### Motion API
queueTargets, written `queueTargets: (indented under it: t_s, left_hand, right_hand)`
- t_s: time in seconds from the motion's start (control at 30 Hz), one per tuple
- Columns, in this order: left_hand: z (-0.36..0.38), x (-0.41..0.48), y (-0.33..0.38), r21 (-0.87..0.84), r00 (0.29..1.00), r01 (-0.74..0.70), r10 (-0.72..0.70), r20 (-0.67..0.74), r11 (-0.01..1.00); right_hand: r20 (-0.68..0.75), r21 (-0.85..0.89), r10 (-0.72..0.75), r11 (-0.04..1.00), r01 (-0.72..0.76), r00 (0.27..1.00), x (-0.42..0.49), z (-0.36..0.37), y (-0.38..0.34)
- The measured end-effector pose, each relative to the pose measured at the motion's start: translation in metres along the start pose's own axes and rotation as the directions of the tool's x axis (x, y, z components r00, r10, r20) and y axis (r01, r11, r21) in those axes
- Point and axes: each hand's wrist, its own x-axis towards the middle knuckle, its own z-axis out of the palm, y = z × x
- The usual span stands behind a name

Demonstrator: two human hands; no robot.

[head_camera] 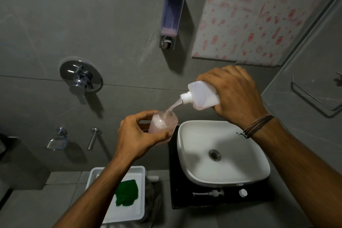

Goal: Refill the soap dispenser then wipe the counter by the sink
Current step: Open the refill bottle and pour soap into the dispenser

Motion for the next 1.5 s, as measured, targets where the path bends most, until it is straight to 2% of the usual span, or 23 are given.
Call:
queueTargets:
  t_s: [0.63,0.8,0.87,0.9,1.0,1.13,1.2,1.27,1.37,1.5]
  left_hand:
    - [0.003,0.002,-0.003,0.013,1.000,-0.020,0.020,-0.002,1.000]
    - [0.008,-0.002,-0.003,-0.020,0.999,-0.036,0.036,0.010,0.999]
    - [0.013,-0.006,-0.004,-0.031,0.999,-0.038,0.039,0.016,0.999]
    - [0.016,-0.009,-0.005,-0.038,0.999,-0.040,0.041,0.023,0.998]
    - [0.029,-0.021,-0.013,-0.078,0.997,-0.042,0.047,0.062,0.996]
    - [0.055,-0.044,-0.025,-0.167,0.991,0.005,0.017,0.129,0.986]
    - [0.073,-0.057,-0.034,-0.203,0.986,0.034,0.000,0.166,0.979]
    - [0.090,-0.071,-0.043,-0.215,0.978,0.059,-0.013,0.210,0.975]
    - [0.119,-0.093,-0.053,-0.198,0.959,0.068,-0.010,0.284,0.978]
    - [0.149,-0.120,-0.060,-0.200,0.930,0.130,-0.050,0.364,0.971]
  right_hand:
    - [0.007,0.002,0.004,1.000,-0.004,1.000,0.001,0.000,0.001]
    - [0.047,0.194,0.108,0.974,-0.115,0.993,-0.016,0.016,-0.010]
    - [0.124,0.386,0.212,0.890,-0.244,0.969,-0.029,0.030,-0.018]
    - [0.172,0.505,0.273,0.801,-0.322,0.947,-0.038,0.039,-0.021]
    - [0.283,0.756,0.453,0.437,-0.487,0.845,-0.075,0.070,-0.030]
    - [0.466,0.772,0.616,0.067,-0.632,0.635,-0.144,0.115,-0.041]
    - [0.531,0.759,0.674,-0.111,-0.641,0.513,-0.184,0.134,-0.042]
    - [0.559,0.733,0.730,-0.214,-0.645,0.393,-0.226,0.150,-0.042]
    - [0.552,0.678,0.813,-0.309,-0.667,0.185,-0.290,0.168,-0.031]
    - [0.485,0.619,0.873,-0.384,-0.685,-0.052,-0.349,0.186,0.004]
